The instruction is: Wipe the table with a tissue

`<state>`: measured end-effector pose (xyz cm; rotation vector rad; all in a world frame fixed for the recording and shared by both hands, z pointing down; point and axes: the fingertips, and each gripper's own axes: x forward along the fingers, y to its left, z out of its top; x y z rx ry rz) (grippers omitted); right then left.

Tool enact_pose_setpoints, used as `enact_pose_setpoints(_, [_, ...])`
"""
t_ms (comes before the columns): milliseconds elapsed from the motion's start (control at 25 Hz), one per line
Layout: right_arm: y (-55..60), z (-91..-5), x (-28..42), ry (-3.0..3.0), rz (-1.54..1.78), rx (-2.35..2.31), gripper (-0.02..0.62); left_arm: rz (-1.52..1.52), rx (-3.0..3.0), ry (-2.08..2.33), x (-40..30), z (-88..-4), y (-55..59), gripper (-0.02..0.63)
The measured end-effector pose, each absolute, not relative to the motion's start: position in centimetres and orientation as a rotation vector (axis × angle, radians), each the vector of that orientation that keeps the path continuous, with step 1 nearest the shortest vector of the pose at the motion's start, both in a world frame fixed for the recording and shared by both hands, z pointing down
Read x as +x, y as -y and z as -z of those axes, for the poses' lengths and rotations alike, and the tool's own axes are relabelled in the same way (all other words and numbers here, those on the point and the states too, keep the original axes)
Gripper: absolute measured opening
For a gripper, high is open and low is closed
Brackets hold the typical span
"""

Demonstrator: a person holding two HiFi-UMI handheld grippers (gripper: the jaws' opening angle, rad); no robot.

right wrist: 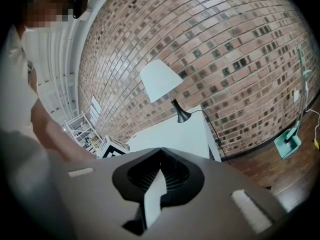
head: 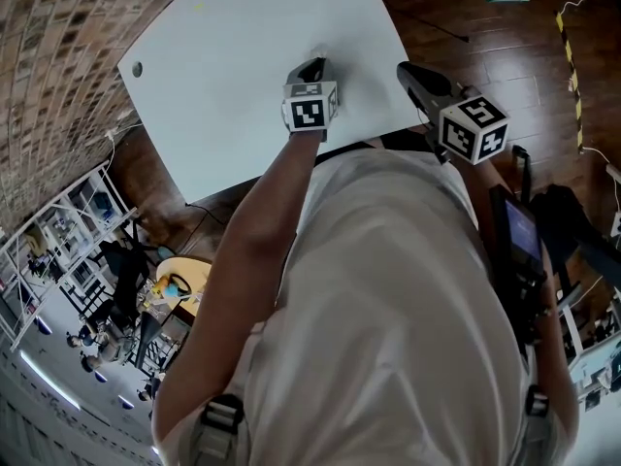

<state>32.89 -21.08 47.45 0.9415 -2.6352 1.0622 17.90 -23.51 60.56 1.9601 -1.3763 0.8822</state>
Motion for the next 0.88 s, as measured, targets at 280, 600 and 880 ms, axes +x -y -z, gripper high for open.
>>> enact_pose_setpoints(280, [21.7,-47.5,33.5,2.663,-1.059,0.927,0.008,-0.616,2.032,1.091,24.5,-60.1,20.8,0.02])
enact_pose_setpoints(600, [23.6,-46.5,33.3,2.724,-1.027,0.949,0.008,-0.275,2.164,0.855,28.0,-54.0,18.1,0.021])
enact_pose_setpoints(880, [23.9,-47.8,32.5,2.699,-1.03,0.978,0.008,-0.275,2.191,0.824,24.0,-52.3,14.5,0.021])
